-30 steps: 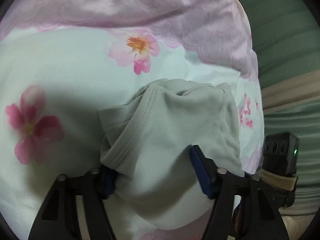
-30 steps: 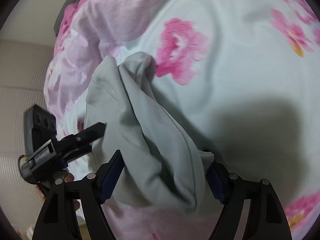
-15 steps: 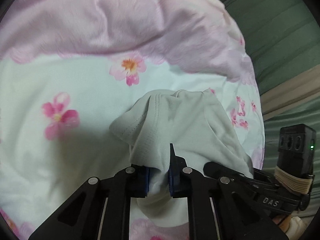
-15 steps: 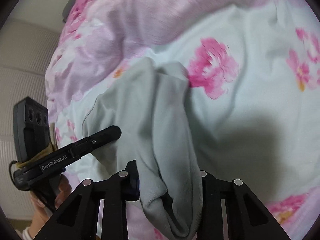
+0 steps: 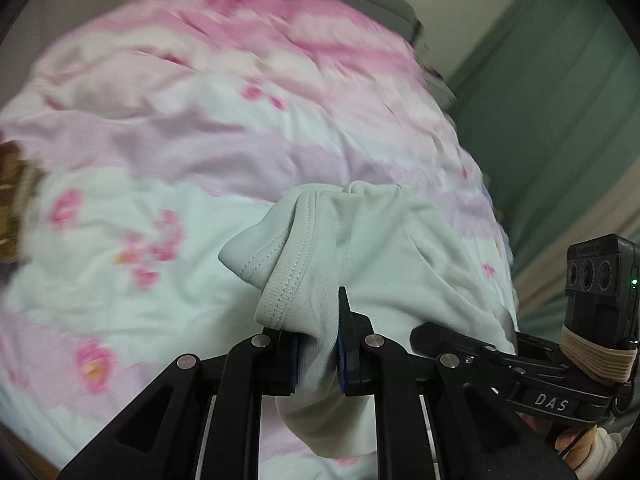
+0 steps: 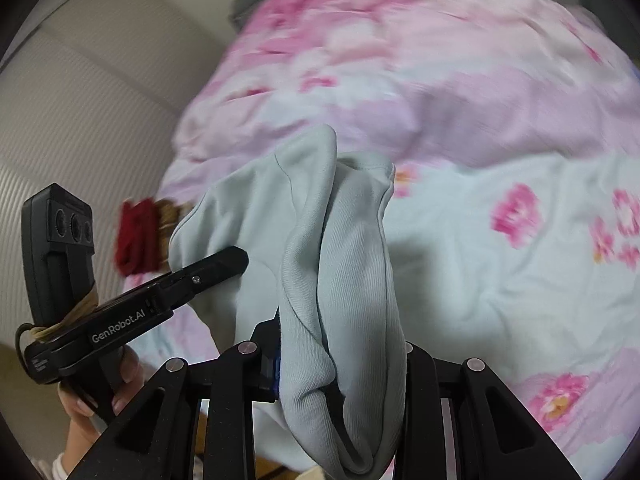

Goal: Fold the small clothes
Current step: 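Carry the folded shirt with both tools onto the stack of red clothes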

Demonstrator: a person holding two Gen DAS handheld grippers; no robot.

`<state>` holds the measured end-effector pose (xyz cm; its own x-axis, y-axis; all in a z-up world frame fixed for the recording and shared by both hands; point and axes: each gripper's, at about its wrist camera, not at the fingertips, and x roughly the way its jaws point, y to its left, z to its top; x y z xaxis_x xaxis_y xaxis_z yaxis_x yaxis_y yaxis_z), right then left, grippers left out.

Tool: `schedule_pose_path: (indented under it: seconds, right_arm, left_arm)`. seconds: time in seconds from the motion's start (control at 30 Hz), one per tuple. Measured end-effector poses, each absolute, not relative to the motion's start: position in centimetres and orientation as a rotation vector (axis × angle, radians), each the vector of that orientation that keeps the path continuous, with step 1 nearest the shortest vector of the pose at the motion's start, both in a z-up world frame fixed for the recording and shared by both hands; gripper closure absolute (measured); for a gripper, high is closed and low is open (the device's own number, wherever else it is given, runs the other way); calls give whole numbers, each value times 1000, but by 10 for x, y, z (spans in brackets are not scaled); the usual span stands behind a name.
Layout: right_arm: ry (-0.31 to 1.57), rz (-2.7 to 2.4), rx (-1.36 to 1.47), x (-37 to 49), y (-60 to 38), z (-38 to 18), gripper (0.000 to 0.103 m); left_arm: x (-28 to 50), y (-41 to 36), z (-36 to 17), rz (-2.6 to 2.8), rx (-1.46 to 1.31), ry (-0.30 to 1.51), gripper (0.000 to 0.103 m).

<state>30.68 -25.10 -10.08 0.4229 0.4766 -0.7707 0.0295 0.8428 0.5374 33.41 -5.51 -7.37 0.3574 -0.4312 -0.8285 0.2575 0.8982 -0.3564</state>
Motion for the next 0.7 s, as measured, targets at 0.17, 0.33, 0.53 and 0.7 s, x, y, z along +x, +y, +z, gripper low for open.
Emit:
schedule_pose_path:
  seconds: [0.17, 0.33, 0.53, 0.7]
  right_arm:
    - [1067, 426, 452, 295, -183, -61, 72]
    - [1049, 497, 382, 290, -97, -43, 72]
    - [1013, 483, 401, 293, 24, -41, 72]
    - [1021, 456, 477, 312, 120, -41, 72]
  left_arm:
    - [313, 20, -54, -365, -214, 1093, 87]
    - [311, 114, -45, -340, -204, 1079, 87]
    - [337, 240, -35, -417, -184, 1091, 88]
    - [379, 337, -16, -456, -134, 1102, 87]
